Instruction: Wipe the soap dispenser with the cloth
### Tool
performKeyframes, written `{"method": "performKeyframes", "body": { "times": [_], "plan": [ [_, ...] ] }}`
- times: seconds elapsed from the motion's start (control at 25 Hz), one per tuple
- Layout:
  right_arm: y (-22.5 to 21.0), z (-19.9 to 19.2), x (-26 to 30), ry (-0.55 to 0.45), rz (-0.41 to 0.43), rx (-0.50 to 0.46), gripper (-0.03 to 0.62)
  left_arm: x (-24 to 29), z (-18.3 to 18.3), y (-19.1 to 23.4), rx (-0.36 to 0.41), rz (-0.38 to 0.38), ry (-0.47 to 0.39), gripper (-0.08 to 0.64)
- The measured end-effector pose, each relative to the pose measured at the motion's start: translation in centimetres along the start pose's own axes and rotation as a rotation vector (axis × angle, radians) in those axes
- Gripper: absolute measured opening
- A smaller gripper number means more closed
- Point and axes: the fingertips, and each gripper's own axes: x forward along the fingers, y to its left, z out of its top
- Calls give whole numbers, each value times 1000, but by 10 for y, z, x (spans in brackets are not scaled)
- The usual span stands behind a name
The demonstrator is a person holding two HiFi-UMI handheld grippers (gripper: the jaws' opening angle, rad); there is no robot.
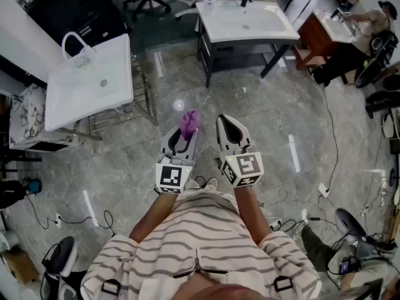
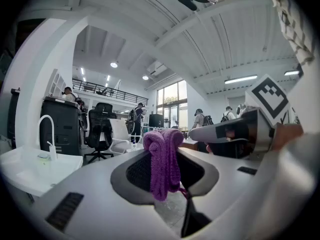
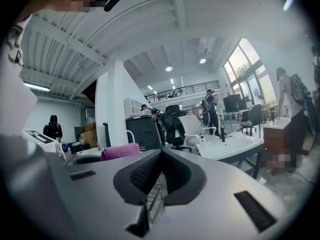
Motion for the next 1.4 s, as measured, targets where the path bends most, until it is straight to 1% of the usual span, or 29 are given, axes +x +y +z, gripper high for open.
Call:
{"method": "performKeyframes", "body": {
  "times": [0.2, 0.36, 0.52, 0.68, 0.8, 0.92, 1.04, 1.12, 1.28, 1.4],
  "plan": [
    [9, 1, 7, 0, -15, -18, -6, -5, 3, 12, 1, -9, -5, 118],
    [17, -3, 19, 1, -13, -37, -6, -4, 2, 20, 2, -38, -25, 117],
    [22, -3, 28, -9, -18, -56, -6, 2, -8, 33, -9, -40, -8, 117],
    [5, 8, 47, -23, -55, -65, -5, 21, -8, 52, -19, -28, -4, 117],
    [-13, 13, 80, -33, -59, -72, -5, 47, -8, 70, -12, -22, -5, 117],
    [-38, 19, 122, -50, -44, -73, -5, 83, -5, 91, -30, -18, -19, 117],
    [-78, 33, 172, -78, -35, -83, -5, 135, 5, 114, -6, -10, -36, 117],
    [-108, 45, 209, -94, -32, -74, -5, 178, 12, 130, 15, -13, -42, 117],
    [-163, 75, 279, -94, 3, -75, 0, 271, 34, 161, 22, 0, -50, 117],
    [-208, 91, 324, -70, 35, -66, 9, 341, 44, 176, 19, 25, -24, 117]
  ]
}}
